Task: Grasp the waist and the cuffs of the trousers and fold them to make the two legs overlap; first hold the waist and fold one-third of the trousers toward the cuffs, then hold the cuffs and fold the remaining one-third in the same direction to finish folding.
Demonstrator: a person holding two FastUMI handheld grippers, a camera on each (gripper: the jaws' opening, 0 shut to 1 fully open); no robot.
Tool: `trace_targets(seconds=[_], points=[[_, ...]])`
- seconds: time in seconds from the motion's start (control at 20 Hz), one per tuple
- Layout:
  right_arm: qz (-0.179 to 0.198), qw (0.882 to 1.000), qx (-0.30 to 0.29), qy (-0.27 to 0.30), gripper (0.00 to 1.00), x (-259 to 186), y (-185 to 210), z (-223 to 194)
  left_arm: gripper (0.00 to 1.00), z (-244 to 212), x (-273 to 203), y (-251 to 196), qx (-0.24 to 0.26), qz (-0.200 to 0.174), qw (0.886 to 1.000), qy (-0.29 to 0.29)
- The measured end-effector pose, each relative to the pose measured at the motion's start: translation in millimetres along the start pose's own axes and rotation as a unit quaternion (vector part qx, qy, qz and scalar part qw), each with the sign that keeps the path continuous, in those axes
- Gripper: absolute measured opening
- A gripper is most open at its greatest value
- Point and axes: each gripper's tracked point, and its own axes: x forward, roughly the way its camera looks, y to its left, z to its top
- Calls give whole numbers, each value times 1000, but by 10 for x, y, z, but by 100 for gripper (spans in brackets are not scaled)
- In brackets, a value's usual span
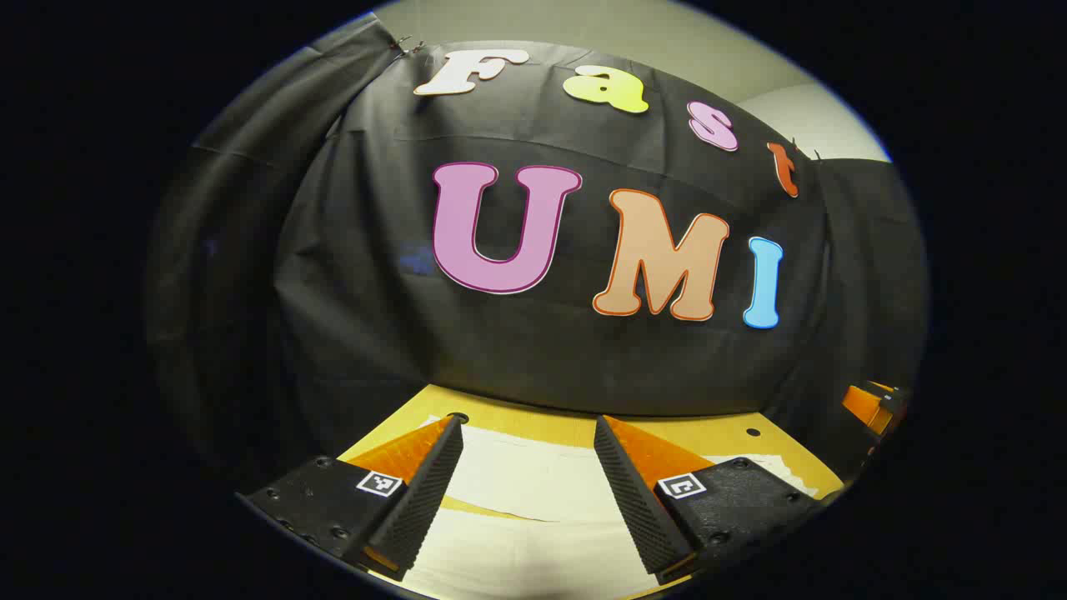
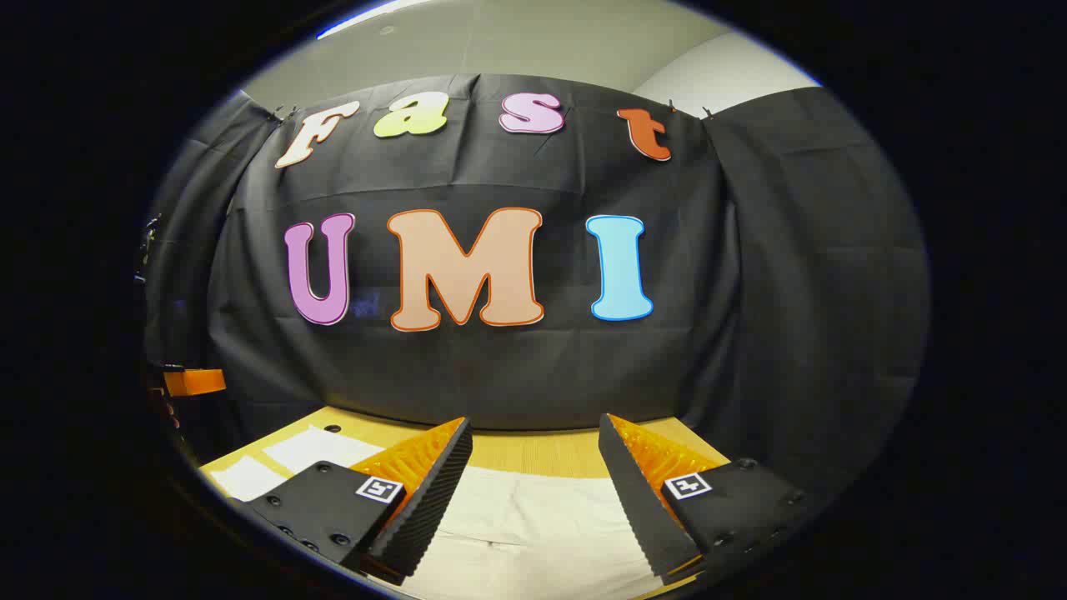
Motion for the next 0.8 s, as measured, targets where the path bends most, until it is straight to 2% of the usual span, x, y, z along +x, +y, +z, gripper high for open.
trace_targets(seconds=[0.8], points=[[11, 1000, -5, 17, 98, 6, 66, -188, 95, -226, -57, -99, 7, -10, 1000, 25]])
